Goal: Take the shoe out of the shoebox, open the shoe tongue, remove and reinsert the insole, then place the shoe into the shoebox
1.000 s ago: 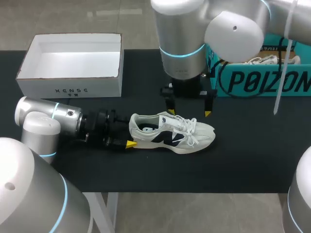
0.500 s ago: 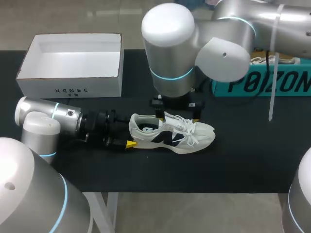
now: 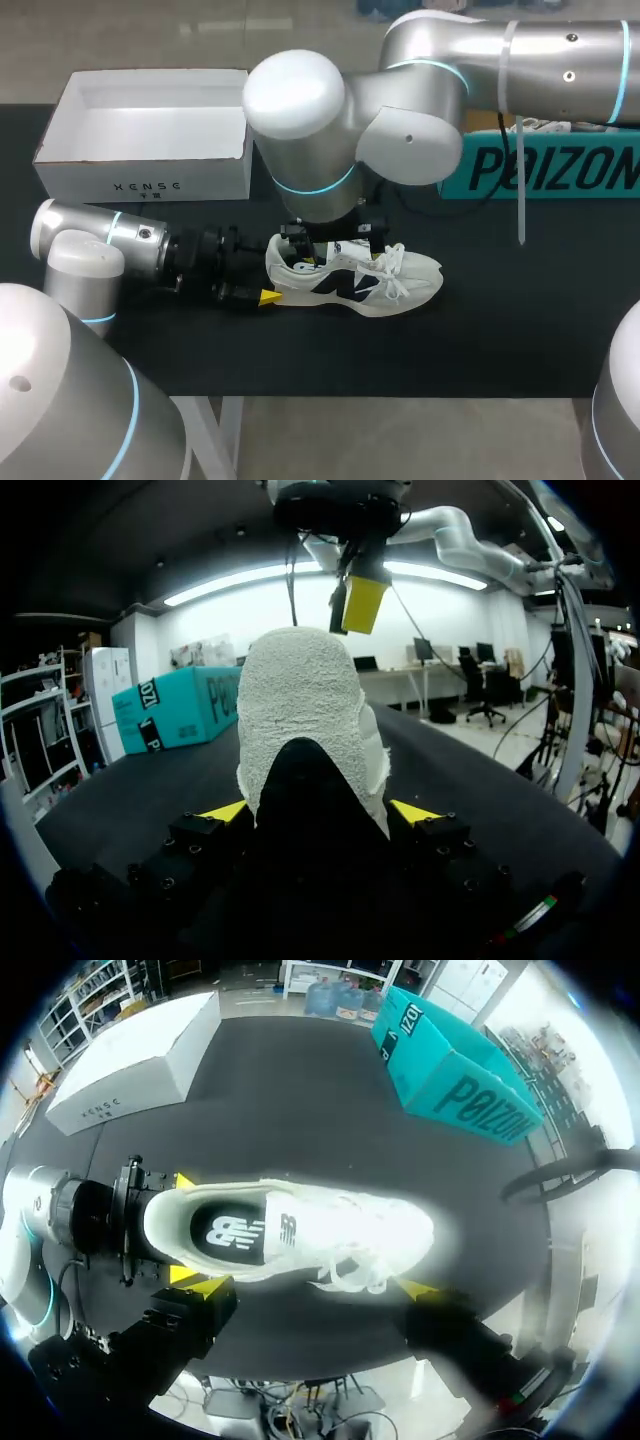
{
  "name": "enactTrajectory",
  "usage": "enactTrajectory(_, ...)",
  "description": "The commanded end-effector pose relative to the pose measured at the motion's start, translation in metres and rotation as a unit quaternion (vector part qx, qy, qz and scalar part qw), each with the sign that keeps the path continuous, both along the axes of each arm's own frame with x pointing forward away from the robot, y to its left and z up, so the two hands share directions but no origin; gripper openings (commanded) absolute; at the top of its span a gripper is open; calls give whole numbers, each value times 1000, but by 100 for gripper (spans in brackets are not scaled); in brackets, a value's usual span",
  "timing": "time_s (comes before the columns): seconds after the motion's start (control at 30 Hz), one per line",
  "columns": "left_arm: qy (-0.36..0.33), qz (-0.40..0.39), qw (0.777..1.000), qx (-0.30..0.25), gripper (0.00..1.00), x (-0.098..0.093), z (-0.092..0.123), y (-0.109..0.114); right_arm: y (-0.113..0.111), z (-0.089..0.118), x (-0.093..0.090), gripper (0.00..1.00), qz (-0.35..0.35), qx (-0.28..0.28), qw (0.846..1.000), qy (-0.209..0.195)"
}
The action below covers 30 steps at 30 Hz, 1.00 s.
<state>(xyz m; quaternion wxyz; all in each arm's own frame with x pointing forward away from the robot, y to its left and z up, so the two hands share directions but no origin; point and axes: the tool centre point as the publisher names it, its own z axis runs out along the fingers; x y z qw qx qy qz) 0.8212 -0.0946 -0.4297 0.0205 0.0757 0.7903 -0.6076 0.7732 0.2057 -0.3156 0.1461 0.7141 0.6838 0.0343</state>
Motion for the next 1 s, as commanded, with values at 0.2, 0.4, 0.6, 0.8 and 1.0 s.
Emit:
enactTrajectory(0.2,-1,1,1000,1,0,-1,0,-1,2,-19,20,100,-8,-30,1000,-3)
enactTrajectory(0.4,-1,1,1000,1,0,-1,0,-1,1,-25,26,100,-11,-34,999,-3)
enactTrajectory(0.6,-1,1,1000,1,0,-1,0,-1,0,-30,29,100,-9,-39,999,-4)
enactTrajectory(0.8,-1,1,1000,1,0,-1,0,-1,-6,-36,35,78,-9,-45,999,-7)
enactTrajectory(1.0,-1,1,1000,1,0,-1,0,-1,-10,-41,40,12,-13,-49,999,-8)
